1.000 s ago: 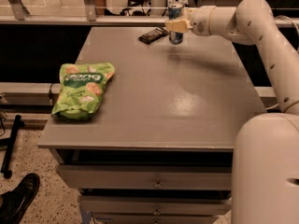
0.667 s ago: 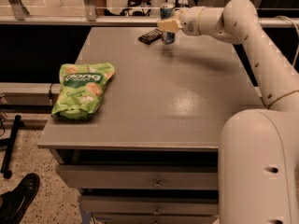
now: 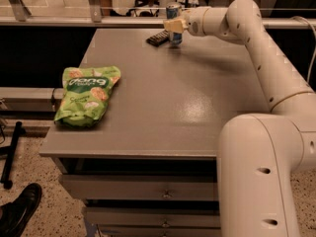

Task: Move redbull can near rxbar chocolate

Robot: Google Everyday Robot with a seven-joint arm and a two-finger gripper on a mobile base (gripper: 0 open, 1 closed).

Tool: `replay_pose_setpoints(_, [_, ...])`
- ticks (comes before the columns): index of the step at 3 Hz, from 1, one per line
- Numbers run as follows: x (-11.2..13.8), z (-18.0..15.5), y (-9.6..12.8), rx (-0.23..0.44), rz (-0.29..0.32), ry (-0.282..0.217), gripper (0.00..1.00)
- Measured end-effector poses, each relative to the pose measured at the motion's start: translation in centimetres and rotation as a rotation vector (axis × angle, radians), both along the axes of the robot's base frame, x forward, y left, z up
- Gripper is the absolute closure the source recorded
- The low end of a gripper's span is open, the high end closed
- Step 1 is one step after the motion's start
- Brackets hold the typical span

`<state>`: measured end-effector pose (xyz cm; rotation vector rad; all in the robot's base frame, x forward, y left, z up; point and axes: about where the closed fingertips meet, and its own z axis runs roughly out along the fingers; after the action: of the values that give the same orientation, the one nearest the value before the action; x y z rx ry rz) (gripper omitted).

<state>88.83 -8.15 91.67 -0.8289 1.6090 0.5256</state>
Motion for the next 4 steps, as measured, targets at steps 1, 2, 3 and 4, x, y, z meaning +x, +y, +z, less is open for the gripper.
replay_pose_setpoints(1, [0.65, -0.57, -0.09, 0.002, -0.022, 0.008, 0.51])
replay_pose_setpoints(2, [1.08, -0.84, -0.12, 0.010, -0.035, 0.006, 0.28])
replay_pose_setpoints(3, [1.23, -0.94, -0.31, 0.016, -0.039, -0.002, 0.05])
replay_pose_setpoints(4, [0.99, -0.88, -0.82, 0.022, -0.035, -0.011, 0.00])
